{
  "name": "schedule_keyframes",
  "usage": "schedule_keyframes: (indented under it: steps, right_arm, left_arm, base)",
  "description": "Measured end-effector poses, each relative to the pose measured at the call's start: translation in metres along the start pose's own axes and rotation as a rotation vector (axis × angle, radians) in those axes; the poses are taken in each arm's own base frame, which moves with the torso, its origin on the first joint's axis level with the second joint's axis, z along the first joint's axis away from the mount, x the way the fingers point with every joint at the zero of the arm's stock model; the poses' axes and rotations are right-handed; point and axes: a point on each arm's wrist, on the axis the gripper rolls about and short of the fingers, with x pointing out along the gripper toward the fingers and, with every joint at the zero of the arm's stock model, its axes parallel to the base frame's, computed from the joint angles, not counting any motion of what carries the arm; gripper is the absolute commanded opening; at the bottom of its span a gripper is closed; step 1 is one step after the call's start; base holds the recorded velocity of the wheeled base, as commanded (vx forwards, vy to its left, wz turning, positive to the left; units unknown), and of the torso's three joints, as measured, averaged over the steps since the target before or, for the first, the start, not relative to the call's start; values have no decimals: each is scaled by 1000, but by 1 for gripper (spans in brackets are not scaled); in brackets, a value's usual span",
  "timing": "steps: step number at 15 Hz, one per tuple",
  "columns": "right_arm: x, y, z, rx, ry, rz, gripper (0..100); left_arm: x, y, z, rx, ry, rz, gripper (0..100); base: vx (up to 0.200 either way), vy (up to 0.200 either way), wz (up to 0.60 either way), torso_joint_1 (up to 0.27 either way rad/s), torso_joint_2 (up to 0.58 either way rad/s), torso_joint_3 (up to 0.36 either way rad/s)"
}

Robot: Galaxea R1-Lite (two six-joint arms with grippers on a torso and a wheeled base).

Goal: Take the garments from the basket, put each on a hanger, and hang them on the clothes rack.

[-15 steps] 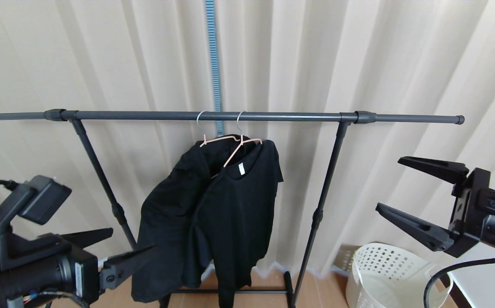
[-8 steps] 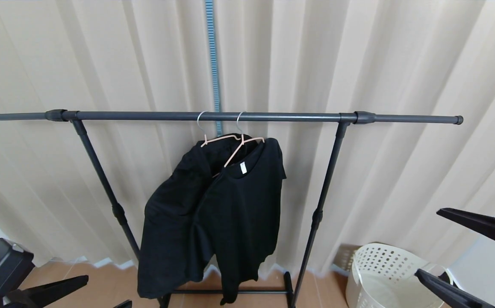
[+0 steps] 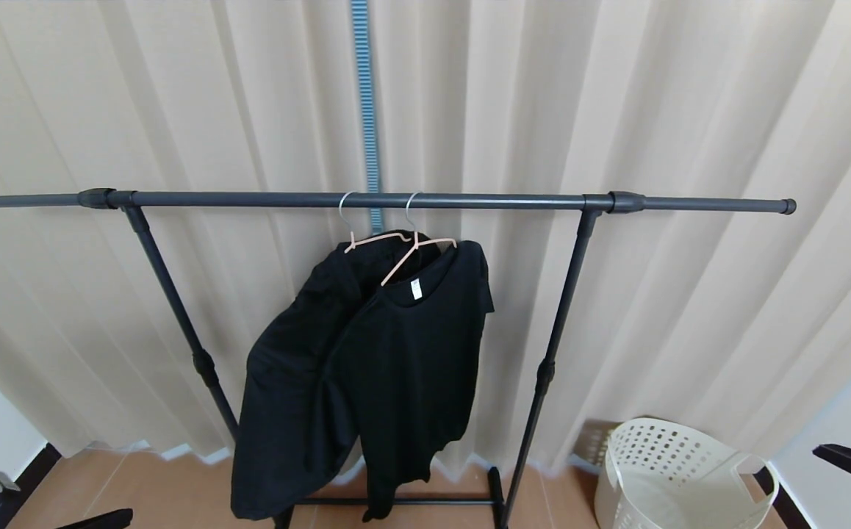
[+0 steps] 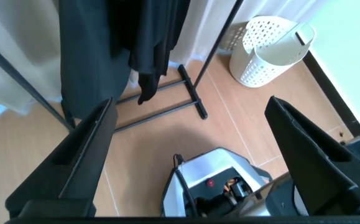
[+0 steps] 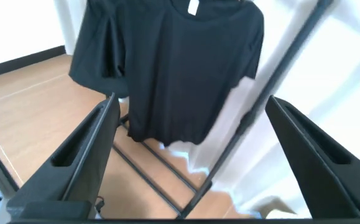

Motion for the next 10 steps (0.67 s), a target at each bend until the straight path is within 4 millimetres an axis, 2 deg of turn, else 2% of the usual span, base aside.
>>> schedule_keyframes:
  steps: [4, 10]
  right_arm:
    - [-22, 12, -20, 12, 40, -79, 100]
    - [-36, 20, -39, -1, 34, -223, 100]
  left_arm:
    - [-8, 1, -17, 3, -14, 3, 100]
    - [-18, 4, -42, -9, 2, 32, 100]
  base:
    - [0, 0, 0, 0, 0, 0]
    - [0, 0, 0, 0, 0, 0]
